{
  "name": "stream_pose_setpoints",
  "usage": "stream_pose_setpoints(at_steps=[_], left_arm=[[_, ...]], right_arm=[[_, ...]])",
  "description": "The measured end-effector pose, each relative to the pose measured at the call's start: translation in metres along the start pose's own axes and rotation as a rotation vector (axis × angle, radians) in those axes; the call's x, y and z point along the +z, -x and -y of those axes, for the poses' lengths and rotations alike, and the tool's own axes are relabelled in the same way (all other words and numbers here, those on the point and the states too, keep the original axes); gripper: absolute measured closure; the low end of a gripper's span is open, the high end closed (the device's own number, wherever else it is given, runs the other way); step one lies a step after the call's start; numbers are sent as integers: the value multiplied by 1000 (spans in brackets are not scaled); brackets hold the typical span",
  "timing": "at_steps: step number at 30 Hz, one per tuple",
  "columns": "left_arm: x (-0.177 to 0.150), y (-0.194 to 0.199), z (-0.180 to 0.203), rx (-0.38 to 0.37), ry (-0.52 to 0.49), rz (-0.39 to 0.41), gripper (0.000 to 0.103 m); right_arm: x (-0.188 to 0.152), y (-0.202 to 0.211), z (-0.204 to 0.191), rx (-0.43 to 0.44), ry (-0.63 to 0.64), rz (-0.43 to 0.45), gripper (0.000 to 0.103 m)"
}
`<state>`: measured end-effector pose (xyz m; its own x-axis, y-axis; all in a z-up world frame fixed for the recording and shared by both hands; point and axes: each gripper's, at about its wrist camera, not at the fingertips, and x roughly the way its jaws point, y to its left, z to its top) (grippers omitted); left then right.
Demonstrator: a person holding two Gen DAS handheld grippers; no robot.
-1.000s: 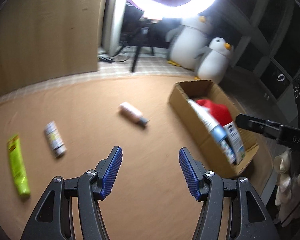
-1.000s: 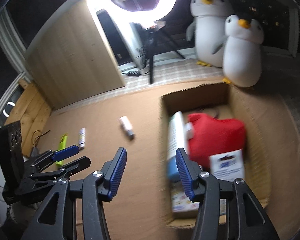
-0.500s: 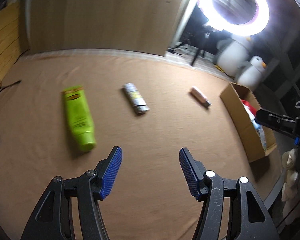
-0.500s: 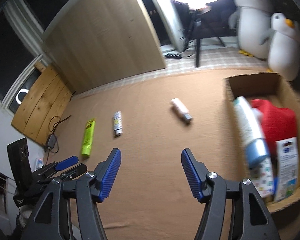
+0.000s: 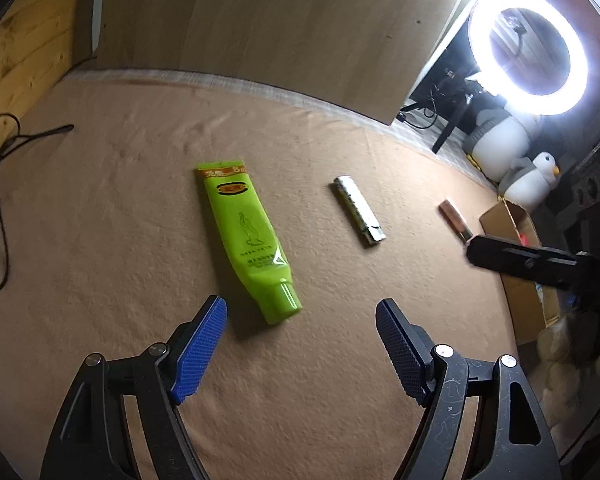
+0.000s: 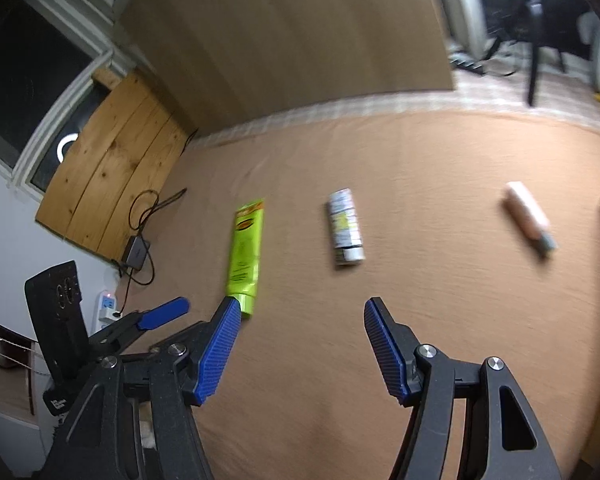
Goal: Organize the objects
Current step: 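Close the right tool on the green lotion tube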
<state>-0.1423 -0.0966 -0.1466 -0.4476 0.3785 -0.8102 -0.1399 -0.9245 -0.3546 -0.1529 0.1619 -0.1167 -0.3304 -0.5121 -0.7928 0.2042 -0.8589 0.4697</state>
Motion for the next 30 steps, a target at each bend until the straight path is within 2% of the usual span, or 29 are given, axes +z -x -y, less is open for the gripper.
stream_pose_setpoints(at_steps=[6,10,15,20,26,28,30], left_arm=[[8,-21,-11,-47,5,-22,23],[11,-32,-14,-61,2,-33,24],[15,-43,-23,-81,19,-44,25],[17,-51,-25,-93,20,-59,33],[18,-61,-24,-107,28,-78,40],[18,-63,-22,-104,25,-76,42],[18,-64,-21,-100,26,-72,42]], right_arm=[[16,-59,-24,34,11,-117,43],[26,-97,-27,55,-31,-192,42],[29,-128,-29,76,-58,-239,42],[31,-144,-37,91,-46,-267,43],[33,-155,-46,69,9,-288,53],[32,-158,-47,79,11,-303,67],[29,-159,-47,64,20,-311,72]])
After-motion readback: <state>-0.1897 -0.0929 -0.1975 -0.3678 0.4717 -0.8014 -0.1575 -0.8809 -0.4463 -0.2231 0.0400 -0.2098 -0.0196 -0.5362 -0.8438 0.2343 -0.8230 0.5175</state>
